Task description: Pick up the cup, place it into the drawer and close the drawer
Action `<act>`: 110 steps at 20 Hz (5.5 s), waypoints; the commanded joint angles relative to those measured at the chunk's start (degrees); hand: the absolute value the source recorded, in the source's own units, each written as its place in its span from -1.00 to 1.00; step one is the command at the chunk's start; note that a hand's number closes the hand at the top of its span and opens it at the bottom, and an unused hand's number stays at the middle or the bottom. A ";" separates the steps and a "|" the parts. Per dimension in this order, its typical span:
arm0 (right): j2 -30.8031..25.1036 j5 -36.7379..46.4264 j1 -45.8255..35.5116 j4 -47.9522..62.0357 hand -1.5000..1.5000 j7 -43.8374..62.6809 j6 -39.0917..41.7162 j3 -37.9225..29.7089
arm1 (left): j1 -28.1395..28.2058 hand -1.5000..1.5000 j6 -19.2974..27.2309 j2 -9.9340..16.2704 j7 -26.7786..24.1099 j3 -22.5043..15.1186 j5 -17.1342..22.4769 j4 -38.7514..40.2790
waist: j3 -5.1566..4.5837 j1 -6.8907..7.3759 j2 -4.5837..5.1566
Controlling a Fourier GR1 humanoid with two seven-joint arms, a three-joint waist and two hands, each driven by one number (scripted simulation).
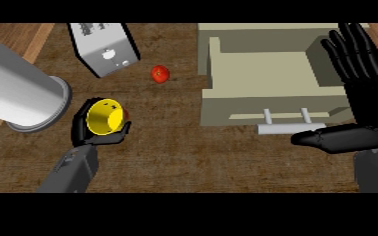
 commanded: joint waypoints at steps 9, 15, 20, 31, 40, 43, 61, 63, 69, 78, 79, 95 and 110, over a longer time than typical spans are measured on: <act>0.16 3.00 -2.95 3.64 -1.00 0.00 -2.04 -0.13 | -10.77 1.00 -2.76 -4.83 9.65 -6.44 -0.33 -15.04 | 0.26 2.26 -0.75; -0.56 1.68 -2.22 0.42 -1.00 3.44 -2.07 -0.79 | -17.62 1.00 0.44 -8.83 23.58 -10.42 -0.38 -24.35 | 0.24 1.90 -0.87; 0.35 1.31 2.70 -0.06 -1.00 -1.75 0.02 -0.60 | -27.12 1.00 9.04 -8.97 36.23 -14.77 2.97 -27.38 | 0.25 0.95 -0.79; -0.20 2.25 -1.53 2.36 -1.00 -1.07 -0.13 -0.10 | -46.35 1.00 23.66 -9.01 48.21 -22.71 7.28 -10.74 | 0.27 -1.53 0.12; -0.20 0.17 -2.45 2.44 -1.00 -1.95 1.95 0.37 | -48.20 1.00 23.74 -9.02 49.61 -32.05 12.03 1.69 | 0.34 -5.96 1.18; 1.45 2.27 -5.12 5.53 -1.00 -4.50 0.36 1.38 | -47.34 1.00 19.15 -9.02 51.71 -35.62 12.81 3.07 | 0.37 -6.35 1.74; 1.88 -11.48 -9.43 5.71 1.00 -0.54 17.11 11.61 | -42.43 -1.00 18.82 -9.02 38.42 -36.46 27.50 -4.07 | 0.20 -9.78 2.39; -1.30 -10.63 -7.81 5.06 1.00 2.25 20.66 14.07 | -42.90 -1.00 19.87 -9.02 36.70 -34.95 29.30 -4.13 | 0.15 -8.35 1.67; -10.14 -2.06 -4.30 4.28 -1.00 5.21 27.26 18.21 | -43.68 -1.00 24.05 -9.02 34.77 -35.56 31.86 -2.87 | 0.25 -5.57 0.80; -8.69 24.61 -1.38 11.72 -1.00 -1.00 16.10 24.33 | -41.25 -1.00 20.47 -9.01 32.17 -33.33 33.69 -2.52 | 0.25 0.90 0.11; -8.31 27.37 -0.80 14.08 -1.00 -3.86 14.61 25.58 | -38.37 -1.00 20.88 -9.01 29.41 -34.03 33.96 -3.93 | 0.26 1.16 0.05; -3.27 37.92 -21.87 66.13 1.00 -27.01 -0.02 21.04 | -26.05 -1.00 14.48 -2.99 33.26 -34.42 35.08 -16.55 | 0.45 7.45 0.17; -11.71 31.53 -37.94 79.22 1.00 -27.95 -1.53 7.77 | -20.31 -1.00 6.83 2.49 34.97 -35.15 35.68 -21.92 | 0.51 12.16 2.21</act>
